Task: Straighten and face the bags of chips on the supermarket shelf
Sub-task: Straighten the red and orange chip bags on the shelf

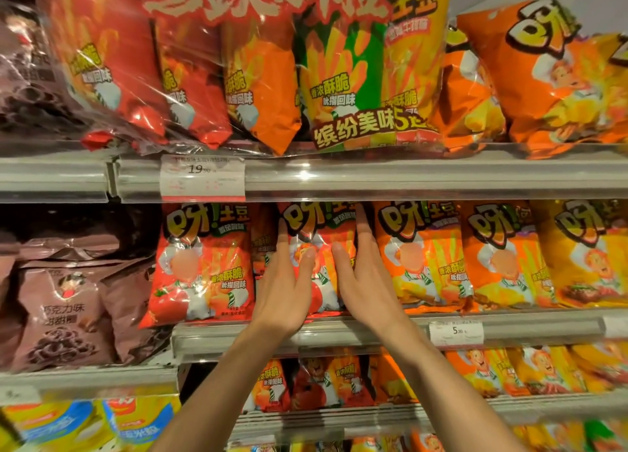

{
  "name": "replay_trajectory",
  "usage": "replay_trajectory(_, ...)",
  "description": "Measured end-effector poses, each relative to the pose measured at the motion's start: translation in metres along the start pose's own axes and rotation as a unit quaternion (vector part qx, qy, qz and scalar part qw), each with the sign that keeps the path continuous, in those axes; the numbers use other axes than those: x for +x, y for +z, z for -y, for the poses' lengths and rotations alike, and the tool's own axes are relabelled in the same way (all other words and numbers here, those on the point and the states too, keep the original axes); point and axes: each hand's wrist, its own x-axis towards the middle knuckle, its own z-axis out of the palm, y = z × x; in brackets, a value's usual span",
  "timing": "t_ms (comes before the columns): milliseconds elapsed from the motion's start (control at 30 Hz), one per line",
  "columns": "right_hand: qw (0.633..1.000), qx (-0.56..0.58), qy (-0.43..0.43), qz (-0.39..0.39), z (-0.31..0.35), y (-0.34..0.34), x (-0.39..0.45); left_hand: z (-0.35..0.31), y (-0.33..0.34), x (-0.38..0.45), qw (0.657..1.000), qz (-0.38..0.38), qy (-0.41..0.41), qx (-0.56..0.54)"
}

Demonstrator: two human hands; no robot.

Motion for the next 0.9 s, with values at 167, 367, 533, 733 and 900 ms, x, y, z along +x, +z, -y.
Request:
replay_trajectory(167, 0.993, -0.103, -0.035, 0.041, -0.003, -0.001, 0.003, 0.007, -0.001, 0.004, 0.999, -0.006, 0.033, 0.034)
replay_trajectory(367, 0.993, -0.112, -0.038, 0.026, -0.007, 0.010, 0.008, 0.008, -0.002, 0.011, 0.998, 0.016, 0.035, 0.042)
replay_trajectory(533, 0.999, -0.039, 0.002, 0.031, -0.004, 0.002, -0.001, 0.006, -0.013, 0.005, 0.999, 0.027, 0.022, 0.029)
replay_trajectory(733, 0.997, 0.048, 0.026, 0.061, -0.011, -0.023, -0.034, 0.009, -0.039, -0.030, 0.999, 0.009, 0.051, 0.004)
replay_trajectory(900, 0.995, 0.065, 0.070, 0.035, -0.015, -0.037, -0.072, 0.018, -0.063, -0.066, 0.998, 0.033, 0.012, -0.060)
